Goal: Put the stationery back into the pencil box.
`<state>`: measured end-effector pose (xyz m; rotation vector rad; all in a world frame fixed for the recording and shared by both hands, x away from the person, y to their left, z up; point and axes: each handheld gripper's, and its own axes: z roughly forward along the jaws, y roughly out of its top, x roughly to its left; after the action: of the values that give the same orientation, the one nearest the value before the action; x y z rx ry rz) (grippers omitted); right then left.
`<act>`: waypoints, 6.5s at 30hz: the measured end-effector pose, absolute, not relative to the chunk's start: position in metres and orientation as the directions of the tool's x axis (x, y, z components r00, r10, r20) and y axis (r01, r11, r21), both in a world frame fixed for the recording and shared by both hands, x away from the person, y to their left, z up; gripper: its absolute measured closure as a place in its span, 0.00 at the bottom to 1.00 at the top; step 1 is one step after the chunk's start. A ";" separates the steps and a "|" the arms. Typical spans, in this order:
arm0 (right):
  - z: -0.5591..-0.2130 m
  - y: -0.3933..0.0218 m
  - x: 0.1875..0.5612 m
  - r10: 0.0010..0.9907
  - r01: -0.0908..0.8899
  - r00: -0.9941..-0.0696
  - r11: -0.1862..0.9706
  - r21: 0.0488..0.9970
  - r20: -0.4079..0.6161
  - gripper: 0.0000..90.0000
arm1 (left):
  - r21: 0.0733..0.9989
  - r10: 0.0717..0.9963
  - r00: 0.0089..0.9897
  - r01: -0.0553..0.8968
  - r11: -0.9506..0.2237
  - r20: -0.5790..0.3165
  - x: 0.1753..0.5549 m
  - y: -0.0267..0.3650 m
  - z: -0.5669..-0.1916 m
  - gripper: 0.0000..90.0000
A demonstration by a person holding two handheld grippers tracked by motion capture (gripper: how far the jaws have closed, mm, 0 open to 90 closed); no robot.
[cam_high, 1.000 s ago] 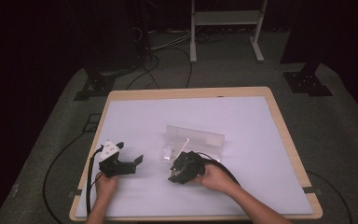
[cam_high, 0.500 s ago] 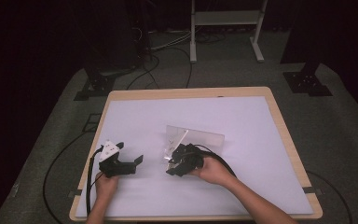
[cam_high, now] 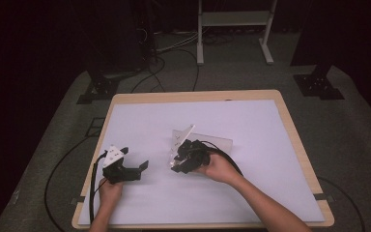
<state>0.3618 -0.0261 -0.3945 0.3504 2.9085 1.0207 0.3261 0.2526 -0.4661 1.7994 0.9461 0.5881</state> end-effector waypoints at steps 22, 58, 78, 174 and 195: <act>-0.396 -0.020 0.386 0.264 0.223 -0.964 0.749 0.624 0.027 0.64 | 0.917 0.814 0.581 0.335 -0.216 -0.020 0.326 0.253 -0.466 0.00; -0.416 -0.015 0.406 0.314 0.267 -0.949 0.750 0.606 0.029 0.64 | 0.915 0.813 0.582 0.337 -0.221 -0.017 0.326 0.253 -0.466 0.00; -0.429 -0.012 0.414 0.321 0.291 -0.945 0.757 0.585 0.055 0.64 | 0.916 0.814 0.580 0.338 -0.216 -0.022 0.326 0.252 -0.466 0.00; -0.404 -0.073 0.387 0.310 0.302 -0.944 0.680 0.668 0.111 0.44 | 0.912 0.818 0.575 0.344 -0.223 -0.017 0.326 0.253 -0.466 0.00; -0.408 -0.097 0.375 0.328 0.335 -0.933 0.651 0.681 0.147 0.41 | 0.914 0.820 0.572 0.344 -0.216 -0.021 0.326 0.253 -0.466 0.00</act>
<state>0.3752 -0.0970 -0.4083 0.5750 2.8634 1.1851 0.3258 0.2525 -0.4664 1.8010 0.9556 0.5939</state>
